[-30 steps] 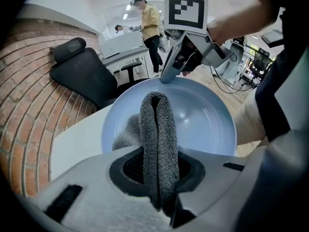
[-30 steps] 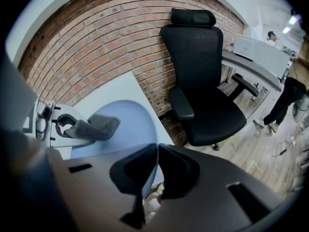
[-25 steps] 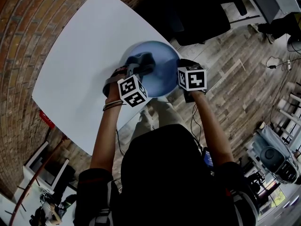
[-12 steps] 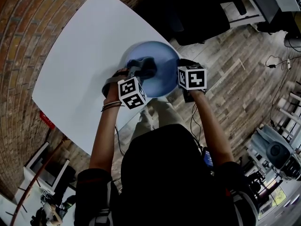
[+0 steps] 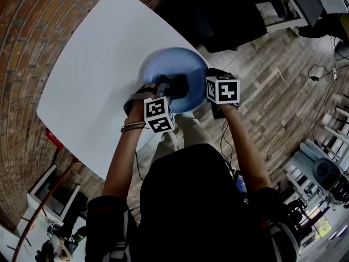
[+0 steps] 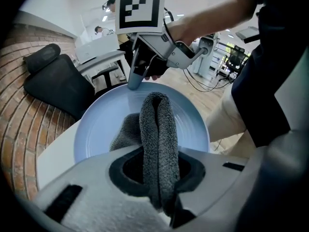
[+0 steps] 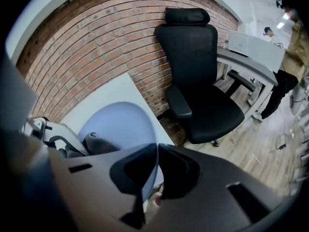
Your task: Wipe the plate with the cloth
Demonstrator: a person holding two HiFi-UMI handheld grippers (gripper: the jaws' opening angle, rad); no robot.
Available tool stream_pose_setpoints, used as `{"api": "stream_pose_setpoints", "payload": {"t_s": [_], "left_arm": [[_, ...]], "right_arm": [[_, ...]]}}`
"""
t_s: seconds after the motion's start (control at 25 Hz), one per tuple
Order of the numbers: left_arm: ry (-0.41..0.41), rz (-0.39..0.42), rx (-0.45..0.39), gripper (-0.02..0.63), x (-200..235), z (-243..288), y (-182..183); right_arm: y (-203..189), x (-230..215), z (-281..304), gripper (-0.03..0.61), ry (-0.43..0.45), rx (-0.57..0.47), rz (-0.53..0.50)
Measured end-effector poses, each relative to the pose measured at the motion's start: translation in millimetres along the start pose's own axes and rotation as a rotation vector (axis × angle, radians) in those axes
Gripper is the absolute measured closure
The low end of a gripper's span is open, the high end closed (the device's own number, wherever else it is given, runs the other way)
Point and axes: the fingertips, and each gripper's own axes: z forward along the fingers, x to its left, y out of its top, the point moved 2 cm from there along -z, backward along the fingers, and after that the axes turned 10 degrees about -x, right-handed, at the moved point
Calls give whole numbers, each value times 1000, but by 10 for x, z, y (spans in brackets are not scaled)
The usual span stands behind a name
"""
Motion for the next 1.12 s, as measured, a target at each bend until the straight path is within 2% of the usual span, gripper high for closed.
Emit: {"api": "stream_pose_setpoints", "payload": {"t_s": [0.28, 0.56, 0.76, 0.88, 1.12], "left_arm": [[-29, 77, 26, 551, -116, 77, 43], [-63, 104, 16, 552, -196, 157, 164], [-77, 96, 10, 552, -208, 178, 196], [-79, 62, 7, 551, -198, 191, 210], [-49, 16, -16, 552, -101, 231, 273]], "right_arm": [[-57, -62, 0, 546, -29, 9, 7], [-28, -47, -11, 545, -27, 6, 5], [-7, -23, -6, 545, -17, -2, 1], [28, 14, -32, 545, -13, -7, 4], [-29, -34, 11, 546, 2, -9, -6]]}}
